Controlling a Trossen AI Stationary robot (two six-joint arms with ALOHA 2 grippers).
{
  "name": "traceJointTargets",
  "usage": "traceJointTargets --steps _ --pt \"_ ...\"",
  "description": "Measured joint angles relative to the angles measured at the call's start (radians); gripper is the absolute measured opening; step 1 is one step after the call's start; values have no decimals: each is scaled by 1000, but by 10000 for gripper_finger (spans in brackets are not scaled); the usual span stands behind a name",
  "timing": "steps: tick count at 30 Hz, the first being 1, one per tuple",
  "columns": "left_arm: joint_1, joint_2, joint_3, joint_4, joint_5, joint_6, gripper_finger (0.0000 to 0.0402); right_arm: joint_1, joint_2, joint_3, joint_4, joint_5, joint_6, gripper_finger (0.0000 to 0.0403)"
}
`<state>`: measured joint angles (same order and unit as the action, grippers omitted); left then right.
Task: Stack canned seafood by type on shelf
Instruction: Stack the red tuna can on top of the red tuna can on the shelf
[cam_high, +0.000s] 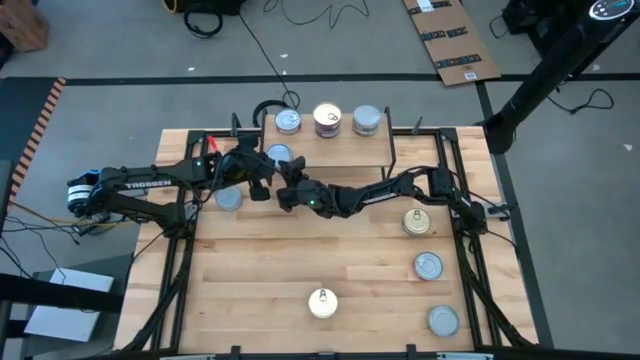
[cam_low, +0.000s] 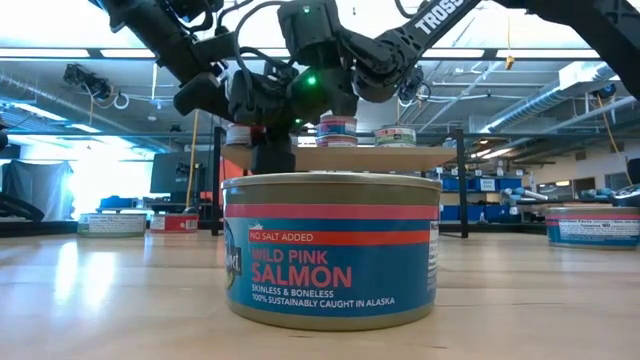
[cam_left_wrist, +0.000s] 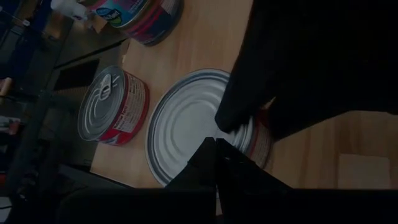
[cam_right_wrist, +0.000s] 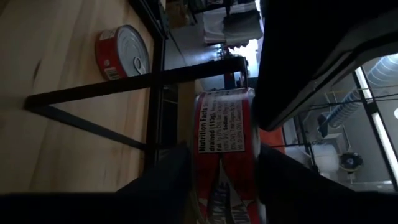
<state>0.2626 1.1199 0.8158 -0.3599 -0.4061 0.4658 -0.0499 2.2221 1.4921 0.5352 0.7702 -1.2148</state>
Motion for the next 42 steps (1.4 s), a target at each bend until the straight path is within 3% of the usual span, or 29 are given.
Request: traceJointTargets --steps 12,21,28,33,42 --pt "-1 -31 -1 30 -22 0 1 8 0 0 14 22 -11 162" --pt "-3 -174 -1 121 -31 0 1 8 -1 0 32 55 -18 154" --pt "-4 -308 -1 179 -31 4 1 10 -85 0 32 70 41 154" --pt "-5 -358 -1 185 -31 20 1 10 -195 0 -18 72 248 154" --pt "-5 -368 -1 183 -32 27 1 -40 -425 0 -242 -105 918 153"
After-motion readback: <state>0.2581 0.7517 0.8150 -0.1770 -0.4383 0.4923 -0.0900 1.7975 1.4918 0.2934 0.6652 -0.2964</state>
